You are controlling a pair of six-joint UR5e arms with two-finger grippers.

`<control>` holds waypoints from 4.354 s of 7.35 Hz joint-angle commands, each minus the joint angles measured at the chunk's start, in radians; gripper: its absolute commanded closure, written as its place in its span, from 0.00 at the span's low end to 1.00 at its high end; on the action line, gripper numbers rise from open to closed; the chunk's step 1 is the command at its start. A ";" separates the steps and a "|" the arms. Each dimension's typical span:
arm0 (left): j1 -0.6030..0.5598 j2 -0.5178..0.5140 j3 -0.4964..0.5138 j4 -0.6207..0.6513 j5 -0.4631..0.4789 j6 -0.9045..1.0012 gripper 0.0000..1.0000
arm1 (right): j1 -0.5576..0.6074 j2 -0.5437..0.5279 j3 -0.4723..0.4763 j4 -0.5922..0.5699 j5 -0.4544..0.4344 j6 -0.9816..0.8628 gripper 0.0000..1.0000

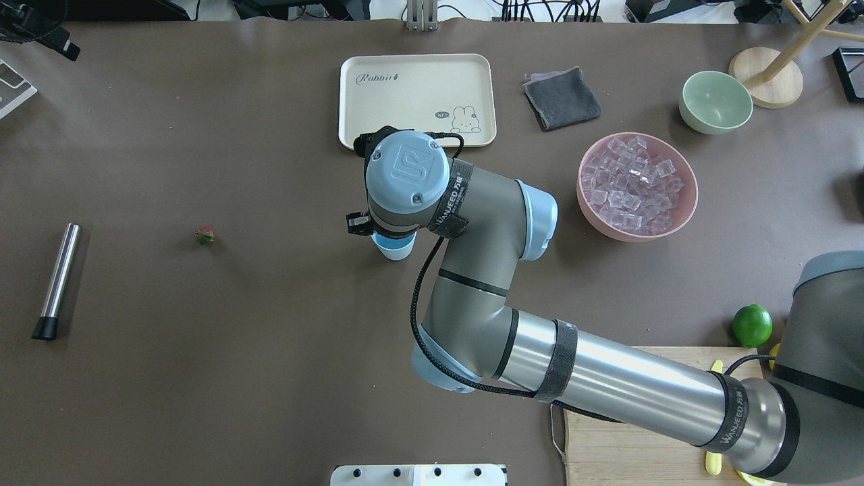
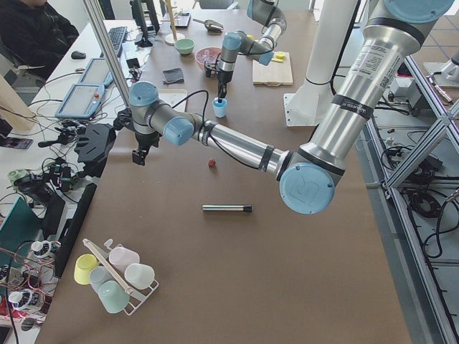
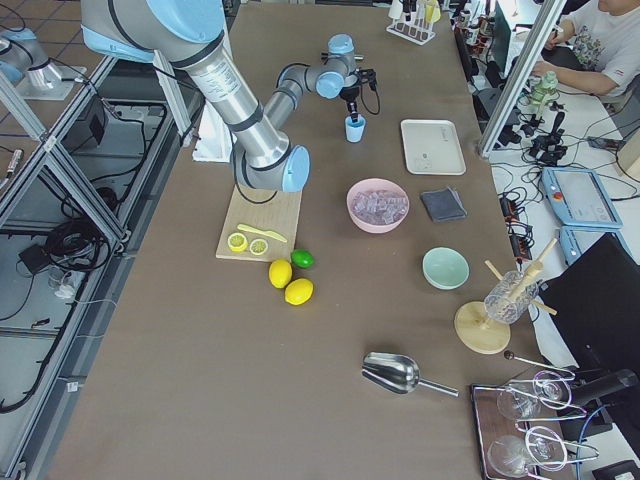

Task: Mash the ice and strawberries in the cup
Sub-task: 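Open the right gripper to drop the ice cube into the cup, then move the right gripper back over the pink ice bowl, then lower the right gripper into the bowl and grasp another ice cube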

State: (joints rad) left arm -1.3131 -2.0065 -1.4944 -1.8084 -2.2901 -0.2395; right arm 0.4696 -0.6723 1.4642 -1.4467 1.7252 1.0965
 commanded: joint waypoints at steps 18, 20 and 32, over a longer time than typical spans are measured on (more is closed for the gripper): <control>0.057 -0.005 -0.006 -0.005 0.007 -0.031 0.02 | 0.459 -0.513 0.159 0.061 0.244 -0.676 0.02; 0.058 -0.009 -0.001 -0.005 0.007 -0.032 0.02 | 0.439 -0.535 0.162 0.063 0.241 -0.662 0.05; 0.061 -0.003 -0.003 -0.017 0.032 -0.034 0.02 | 0.426 -0.552 0.180 0.060 0.248 -0.652 0.19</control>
State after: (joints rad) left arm -1.2519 -2.0114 -1.4941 -1.8252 -2.2607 -0.2730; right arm 0.8960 -1.2264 1.6524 -1.3874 1.9715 0.4433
